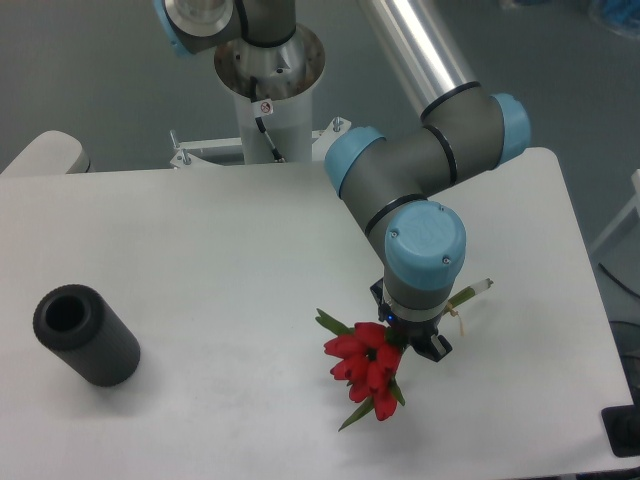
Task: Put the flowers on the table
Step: 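Carry the held red tulips across the table and lower them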
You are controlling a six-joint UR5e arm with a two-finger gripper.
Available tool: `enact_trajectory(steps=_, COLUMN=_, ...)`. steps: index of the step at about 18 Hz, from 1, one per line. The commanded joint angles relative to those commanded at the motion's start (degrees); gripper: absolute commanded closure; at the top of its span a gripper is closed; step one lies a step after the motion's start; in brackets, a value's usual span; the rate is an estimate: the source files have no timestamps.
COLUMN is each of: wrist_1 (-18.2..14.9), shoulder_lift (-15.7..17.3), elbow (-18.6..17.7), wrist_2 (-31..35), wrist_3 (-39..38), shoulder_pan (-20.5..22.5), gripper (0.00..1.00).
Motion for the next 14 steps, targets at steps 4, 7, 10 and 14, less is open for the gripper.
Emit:
enact_trajectory(steps=4, wrist_1=0.35, shoulder_lift=1.23, elbow=-1.93, wrist_2=-0.09, wrist_3=0.09, shoulder_pan=0.17, gripper=0.98)
enact_trajectory(steps=7, wrist_1=0.18, shoulder_lift=2.11, elbow=-3.08, wrist_2=-0.09, wrist_3=0.00, shoulder_pan=0.26, gripper=0.97)
enact_trajectory(steps=10, wrist_1=-0.09, shoulder_lift=3.60, elbow=-4.47, wrist_2=0.00, wrist_3=0.00, shoulder_pan=0.26, gripper=0.97)
enact_trajectory(steps=14, wrist_1=0.17, shoulder_lift=7.64, elbow=-9.83, wrist_2=-0.26, wrist_3=0.00, shoulder_pan=0.18, gripper=0.98)
